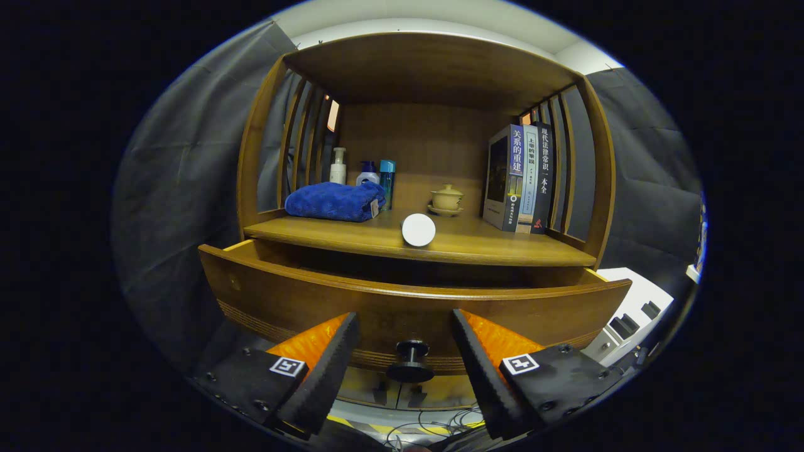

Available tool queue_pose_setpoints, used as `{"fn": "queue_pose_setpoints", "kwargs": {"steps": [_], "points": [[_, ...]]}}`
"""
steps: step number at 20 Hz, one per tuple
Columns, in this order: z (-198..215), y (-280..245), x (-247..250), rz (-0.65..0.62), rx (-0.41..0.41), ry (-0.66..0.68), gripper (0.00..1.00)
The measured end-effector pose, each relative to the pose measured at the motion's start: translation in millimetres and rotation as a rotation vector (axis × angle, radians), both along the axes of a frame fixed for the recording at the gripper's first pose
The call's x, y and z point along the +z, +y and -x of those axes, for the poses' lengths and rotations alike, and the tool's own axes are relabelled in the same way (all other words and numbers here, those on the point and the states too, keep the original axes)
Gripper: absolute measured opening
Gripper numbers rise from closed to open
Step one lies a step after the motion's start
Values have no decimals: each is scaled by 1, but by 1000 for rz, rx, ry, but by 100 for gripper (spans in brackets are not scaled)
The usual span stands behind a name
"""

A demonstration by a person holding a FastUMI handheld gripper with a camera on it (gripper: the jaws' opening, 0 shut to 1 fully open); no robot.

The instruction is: Pull open the drawer, take out the items inside it, and place them on the countertop above the cabinet.

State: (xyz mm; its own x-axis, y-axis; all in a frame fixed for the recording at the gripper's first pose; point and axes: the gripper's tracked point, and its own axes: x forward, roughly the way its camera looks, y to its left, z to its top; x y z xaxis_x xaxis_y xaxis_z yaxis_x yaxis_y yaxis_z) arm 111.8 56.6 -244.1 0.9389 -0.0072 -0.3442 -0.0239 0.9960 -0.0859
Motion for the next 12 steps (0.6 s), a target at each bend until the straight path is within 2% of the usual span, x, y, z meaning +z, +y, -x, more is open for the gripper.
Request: {"fn": "queue_pose_setpoints", "kwargs": {"steps": [12], "points": [[-64, -3, -7, -36, -47, 20, 98]]}}
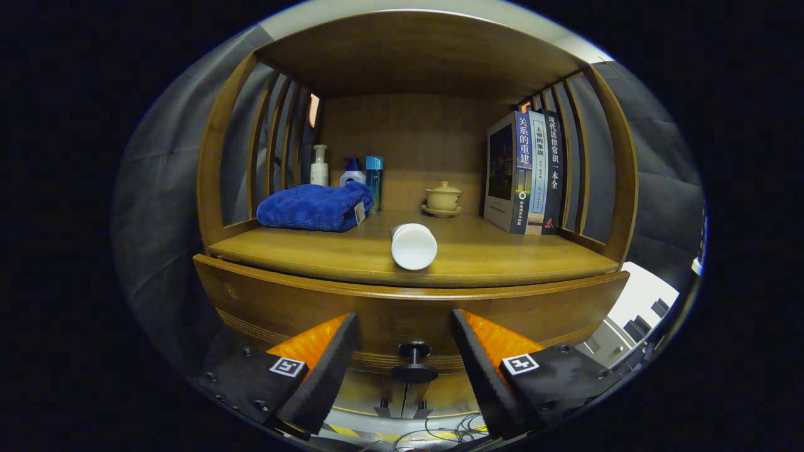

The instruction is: Pull open the drawer, take out the items inside it, and place them on the countertop above the cabinet.

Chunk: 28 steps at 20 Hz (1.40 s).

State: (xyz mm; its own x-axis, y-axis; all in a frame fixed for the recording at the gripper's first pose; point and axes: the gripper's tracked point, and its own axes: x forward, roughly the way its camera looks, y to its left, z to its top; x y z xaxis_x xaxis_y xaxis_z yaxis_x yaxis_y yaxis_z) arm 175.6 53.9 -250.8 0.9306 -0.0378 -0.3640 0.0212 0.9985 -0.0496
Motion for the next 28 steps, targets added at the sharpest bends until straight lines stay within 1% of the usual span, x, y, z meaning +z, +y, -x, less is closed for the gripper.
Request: {"fn": "queue_pose_setpoints", "kwargs": {"steps": [1, 3, 6, 9, 11, 17, 24, 26, 28], "points": [[-8, 3, -2, 9, -4, 0, 98], [-11, 4, -4, 27, -10, -5, 98], [-8, 4, -8, 72, -4, -14, 98], [-4, 6, -10, 59, 9, -22, 99], [3, 4, -1, 39, 8, -33, 99], [35, -4, 65, -58, 14, -143, 98], [78, -24, 141, 14, 51, -247, 98], [92, -23, 156, 10, 58, -268, 98], [106, -19, 163, -21, 74, -263, 98]]}}
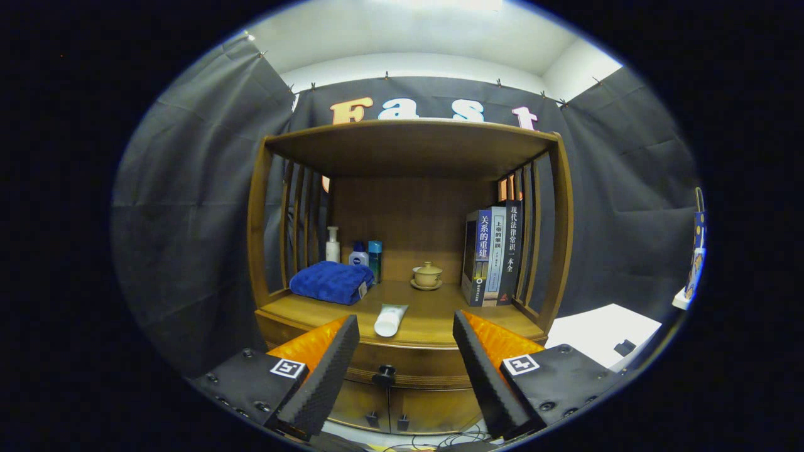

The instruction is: Pull open the drawer, take out the items inside it, and place them on the countertop above the cabinet.

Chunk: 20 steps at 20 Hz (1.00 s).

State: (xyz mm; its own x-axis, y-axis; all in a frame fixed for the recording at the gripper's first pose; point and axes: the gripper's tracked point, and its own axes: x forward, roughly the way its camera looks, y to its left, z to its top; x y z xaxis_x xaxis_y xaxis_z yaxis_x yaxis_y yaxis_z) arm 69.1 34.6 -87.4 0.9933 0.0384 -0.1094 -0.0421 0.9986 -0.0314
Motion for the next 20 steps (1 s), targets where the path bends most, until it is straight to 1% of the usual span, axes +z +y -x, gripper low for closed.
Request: {"fn": "queue_pose_setpoints", "kwargs": {"steps": [3, 6, 8, 16, 20], "points": [[15, -2, 13, -29, 14, -16, 98], [26, -8, 15, 2, 3, -12, 98], [30, -4, 18, 11, 13, -12, 99], [39, 10, 17, 15, 40, -22, 98], [38, 9, 17, 16, 36, -25, 98]]}}
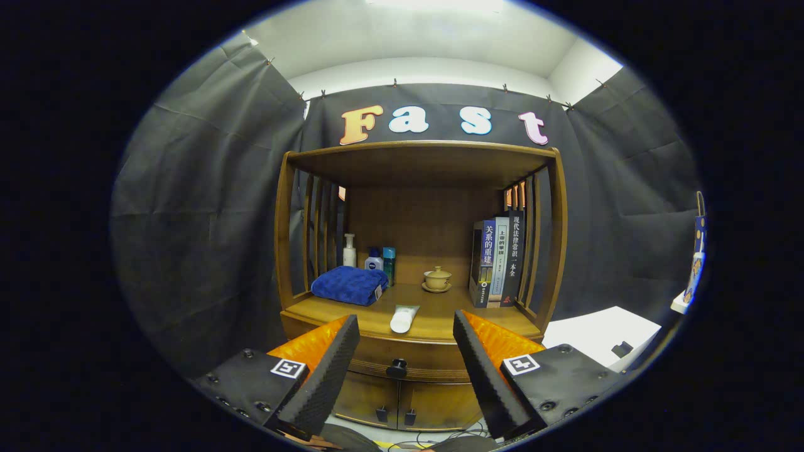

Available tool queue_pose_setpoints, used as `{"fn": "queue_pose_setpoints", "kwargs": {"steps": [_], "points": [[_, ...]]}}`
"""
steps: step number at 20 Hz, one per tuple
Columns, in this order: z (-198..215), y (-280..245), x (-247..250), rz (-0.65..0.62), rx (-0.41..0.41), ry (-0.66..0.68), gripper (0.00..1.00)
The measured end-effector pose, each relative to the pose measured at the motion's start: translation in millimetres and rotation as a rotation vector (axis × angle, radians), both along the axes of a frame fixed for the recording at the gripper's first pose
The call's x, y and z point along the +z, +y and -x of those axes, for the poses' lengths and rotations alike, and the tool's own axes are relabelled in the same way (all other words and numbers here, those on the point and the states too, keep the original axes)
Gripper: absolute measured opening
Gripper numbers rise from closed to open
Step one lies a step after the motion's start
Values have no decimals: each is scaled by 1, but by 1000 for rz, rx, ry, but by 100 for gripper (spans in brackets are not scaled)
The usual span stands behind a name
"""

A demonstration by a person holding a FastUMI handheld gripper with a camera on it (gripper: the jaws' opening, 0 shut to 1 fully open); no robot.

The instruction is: Pull open the drawer, take out the items inside it, and place them on the countertop above the cabinet.

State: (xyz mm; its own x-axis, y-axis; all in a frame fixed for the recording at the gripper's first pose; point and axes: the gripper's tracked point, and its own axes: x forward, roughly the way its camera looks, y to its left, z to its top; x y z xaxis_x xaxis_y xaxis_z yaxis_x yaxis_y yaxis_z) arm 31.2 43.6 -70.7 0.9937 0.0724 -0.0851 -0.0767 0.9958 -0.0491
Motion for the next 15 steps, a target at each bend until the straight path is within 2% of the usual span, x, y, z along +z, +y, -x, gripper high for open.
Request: {"fn": "queue_pose_setpoints", "kwargs": {"steps": [15], "points": [[6, 5, -2, 6, -13, -19, 98]]}}
